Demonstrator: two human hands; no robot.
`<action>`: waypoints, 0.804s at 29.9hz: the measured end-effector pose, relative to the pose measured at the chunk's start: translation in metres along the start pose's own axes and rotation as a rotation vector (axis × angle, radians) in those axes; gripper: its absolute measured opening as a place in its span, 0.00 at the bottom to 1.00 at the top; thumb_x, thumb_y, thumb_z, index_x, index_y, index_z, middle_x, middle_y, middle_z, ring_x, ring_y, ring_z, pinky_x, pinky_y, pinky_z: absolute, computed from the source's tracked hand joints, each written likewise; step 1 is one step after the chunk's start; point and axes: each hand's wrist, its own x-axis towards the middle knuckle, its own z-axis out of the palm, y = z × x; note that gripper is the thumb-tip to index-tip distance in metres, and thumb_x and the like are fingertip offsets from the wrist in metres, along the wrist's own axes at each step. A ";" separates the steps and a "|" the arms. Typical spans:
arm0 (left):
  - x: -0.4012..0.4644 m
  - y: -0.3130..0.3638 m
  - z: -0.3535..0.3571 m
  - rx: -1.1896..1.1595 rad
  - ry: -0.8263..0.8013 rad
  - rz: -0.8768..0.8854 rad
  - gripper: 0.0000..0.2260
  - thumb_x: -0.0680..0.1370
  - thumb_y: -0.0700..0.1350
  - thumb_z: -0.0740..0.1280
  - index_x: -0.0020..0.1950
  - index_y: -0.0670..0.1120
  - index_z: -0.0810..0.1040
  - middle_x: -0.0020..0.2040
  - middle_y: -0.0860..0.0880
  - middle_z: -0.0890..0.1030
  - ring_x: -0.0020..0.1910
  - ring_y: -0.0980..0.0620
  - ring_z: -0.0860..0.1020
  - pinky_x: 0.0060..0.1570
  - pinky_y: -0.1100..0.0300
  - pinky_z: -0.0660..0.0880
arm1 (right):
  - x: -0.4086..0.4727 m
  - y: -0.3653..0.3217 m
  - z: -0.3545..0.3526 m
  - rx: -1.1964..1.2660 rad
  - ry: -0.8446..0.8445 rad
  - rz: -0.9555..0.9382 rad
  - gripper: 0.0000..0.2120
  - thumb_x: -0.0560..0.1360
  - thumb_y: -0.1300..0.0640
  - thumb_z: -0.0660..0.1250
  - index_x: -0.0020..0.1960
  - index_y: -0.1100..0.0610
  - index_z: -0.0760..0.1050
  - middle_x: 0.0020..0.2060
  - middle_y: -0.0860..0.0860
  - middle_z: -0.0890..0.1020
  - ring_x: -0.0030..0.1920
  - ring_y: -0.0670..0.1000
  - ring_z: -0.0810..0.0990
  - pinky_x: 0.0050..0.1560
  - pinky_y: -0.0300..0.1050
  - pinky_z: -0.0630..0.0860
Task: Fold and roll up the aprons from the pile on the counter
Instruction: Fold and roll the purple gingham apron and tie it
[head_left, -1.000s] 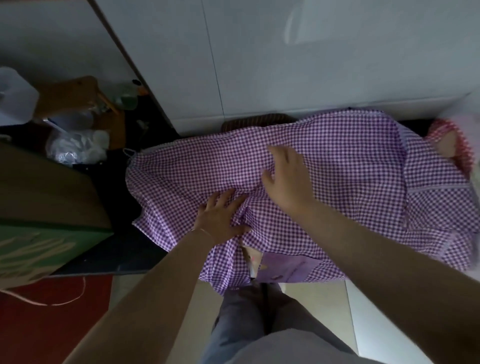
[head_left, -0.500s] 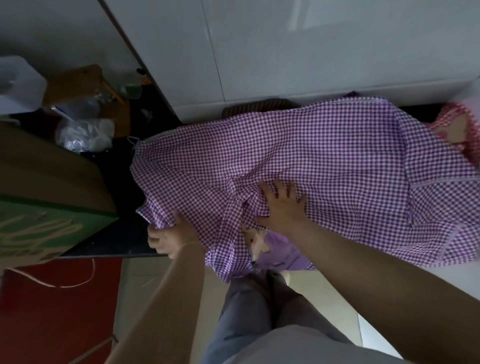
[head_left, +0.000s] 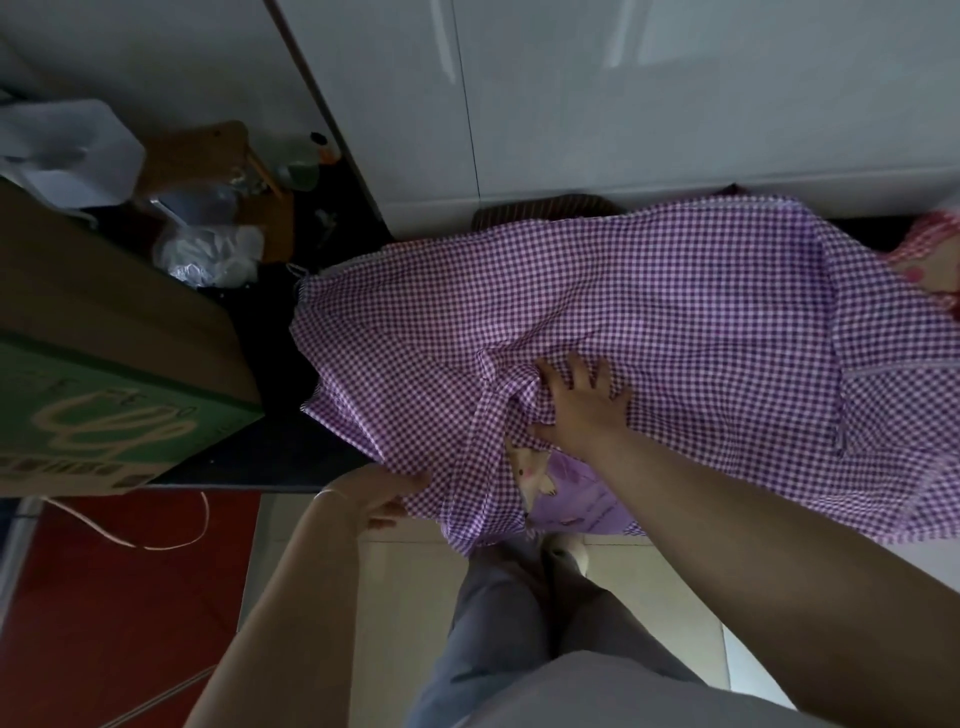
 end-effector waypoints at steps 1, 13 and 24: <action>-0.006 0.002 -0.002 0.151 -0.059 -0.016 0.32 0.72 0.51 0.74 0.71 0.45 0.66 0.59 0.47 0.79 0.53 0.50 0.80 0.57 0.53 0.72 | 0.000 0.000 0.000 0.001 0.001 -0.001 0.46 0.70 0.34 0.66 0.77 0.41 0.41 0.76 0.52 0.43 0.75 0.65 0.39 0.67 0.76 0.48; -0.019 0.148 0.019 -0.273 -0.314 0.355 0.13 0.80 0.53 0.61 0.55 0.48 0.80 0.53 0.50 0.81 0.52 0.50 0.78 0.55 0.52 0.74 | -0.003 0.000 0.005 0.063 0.063 0.011 0.52 0.68 0.32 0.67 0.77 0.46 0.37 0.77 0.49 0.44 0.76 0.64 0.41 0.68 0.75 0.49; 0.042 0.187 0.017 -0.089 -0.480 0.116 0.20 0.80 0.57 0.59 0.67 0.47 0.73 0.60 0.47 0.78 0.55 0.47 0.76 0.63 0.45 0.70 | -0.022 0.006 0.003 0.046 0.542 -0.274 0.46 0.66 0.43 0.70 0.77 0.49 0.49 0.74 0.55 0.60 0.74 0.61 0.58 0.69 0.70 0.58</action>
